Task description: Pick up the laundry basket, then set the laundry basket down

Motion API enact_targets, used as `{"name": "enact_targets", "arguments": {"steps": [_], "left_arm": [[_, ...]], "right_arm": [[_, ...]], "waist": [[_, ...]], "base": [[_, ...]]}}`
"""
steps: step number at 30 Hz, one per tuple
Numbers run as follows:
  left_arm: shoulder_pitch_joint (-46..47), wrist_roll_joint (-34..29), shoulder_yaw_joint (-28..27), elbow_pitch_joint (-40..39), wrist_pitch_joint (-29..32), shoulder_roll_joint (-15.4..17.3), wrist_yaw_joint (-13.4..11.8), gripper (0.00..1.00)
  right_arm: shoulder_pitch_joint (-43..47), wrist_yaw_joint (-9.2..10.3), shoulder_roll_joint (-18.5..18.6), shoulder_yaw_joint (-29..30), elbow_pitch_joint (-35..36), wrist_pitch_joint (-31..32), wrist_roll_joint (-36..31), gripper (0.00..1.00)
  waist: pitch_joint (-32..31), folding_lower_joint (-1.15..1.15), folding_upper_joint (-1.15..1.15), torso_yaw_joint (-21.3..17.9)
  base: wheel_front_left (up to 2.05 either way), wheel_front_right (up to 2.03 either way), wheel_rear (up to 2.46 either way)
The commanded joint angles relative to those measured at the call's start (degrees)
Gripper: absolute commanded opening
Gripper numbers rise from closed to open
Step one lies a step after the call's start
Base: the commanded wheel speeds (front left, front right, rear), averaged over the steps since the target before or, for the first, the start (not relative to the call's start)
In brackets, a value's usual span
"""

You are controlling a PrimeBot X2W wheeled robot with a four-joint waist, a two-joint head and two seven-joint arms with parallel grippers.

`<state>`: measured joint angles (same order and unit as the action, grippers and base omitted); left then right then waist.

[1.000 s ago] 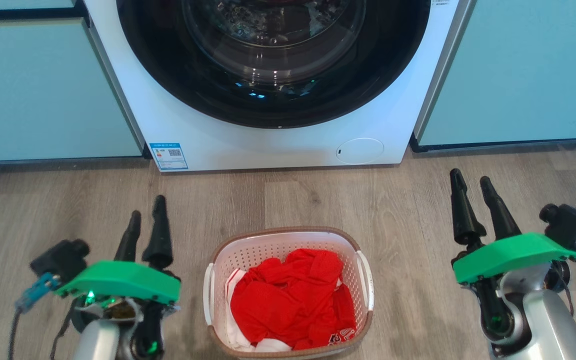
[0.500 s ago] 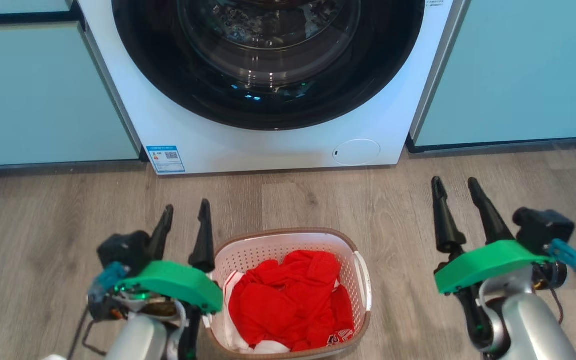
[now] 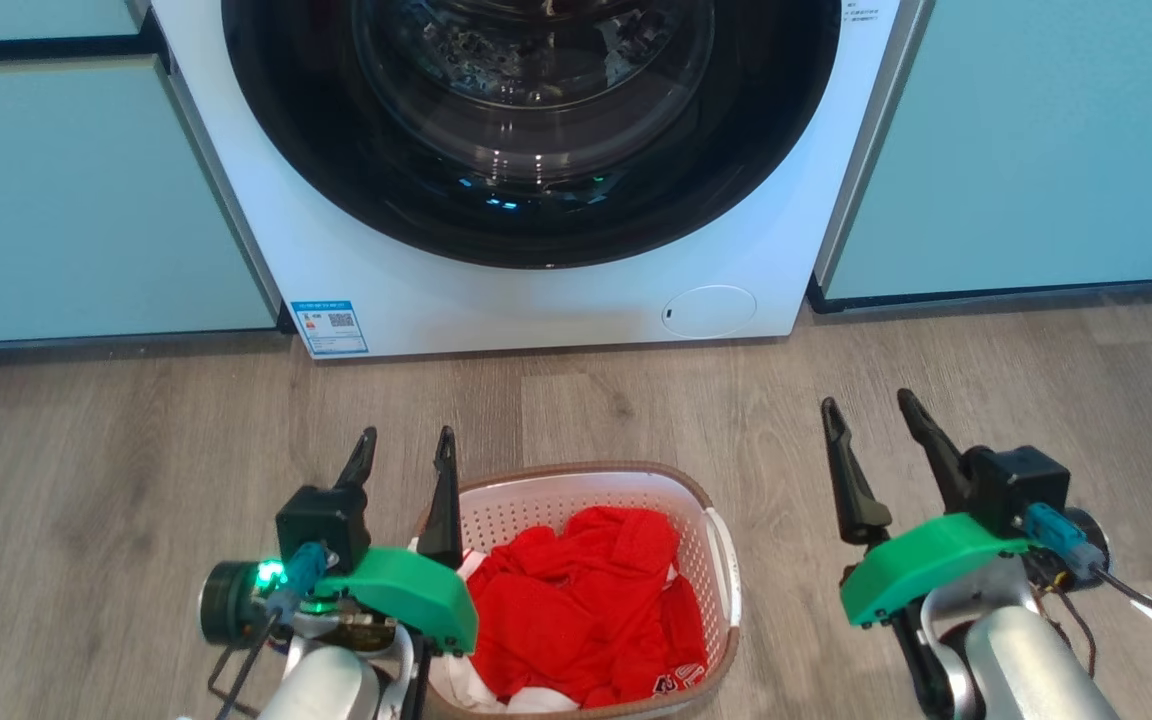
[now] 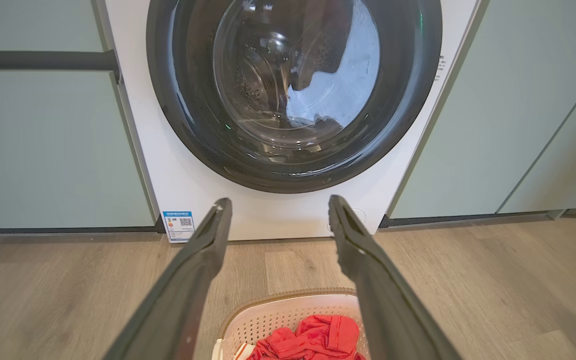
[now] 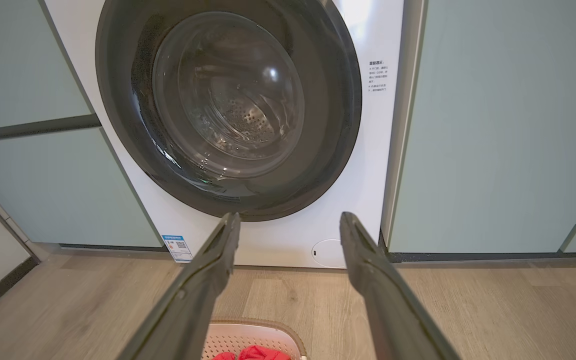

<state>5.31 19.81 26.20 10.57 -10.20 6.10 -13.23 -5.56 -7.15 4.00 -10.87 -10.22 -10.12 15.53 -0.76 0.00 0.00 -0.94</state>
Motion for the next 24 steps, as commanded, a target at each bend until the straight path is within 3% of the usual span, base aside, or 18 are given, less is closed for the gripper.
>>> {"name": "enact_targets", "arguments": {"steps": [1,7,16,24], "left_arm": [[3.66,-1.61,-0.90,-2.00,-0.80,0.63,-0.54,1.00],[3.47,-3.44,-2.16,-5.28,-1.81,-0.47,-1.15,1.00],[0.97,-2.44,-10.89,-8.63,-3.32,-3.16,2.85,1.00],[0.12,-5.34,-11.11,-8.23,-4.66,-3.21,1.35,1.00]], "right_arm": [[-3.19,-0.29,0.09,-0.67,2.01,-0.89,-1.63,1.00],[-3.39,-0.30,-0.64,-0.61,1.50,-1.89,-2.75,1.00],[-3.58,-0.32,-1.01,-0.20,3.87,-3.40,-5.99,1.00],[-3.06,-0.34,-1.10,0.41,2.55,-4.74,-9.31,1.00]], "waist": [[0.06,0.00,0.00,-0.03],[0.29,0.00,0.00,-0.17],[0.44,0.00,0.00,-0.36],[0.29,0.00,0.00,-0.30]], "base": [[0.00,0.00,0.00],[0.00,0.00,0.00],[0.00,0.00,0.00],[0.00,0.00,0.00]]}}
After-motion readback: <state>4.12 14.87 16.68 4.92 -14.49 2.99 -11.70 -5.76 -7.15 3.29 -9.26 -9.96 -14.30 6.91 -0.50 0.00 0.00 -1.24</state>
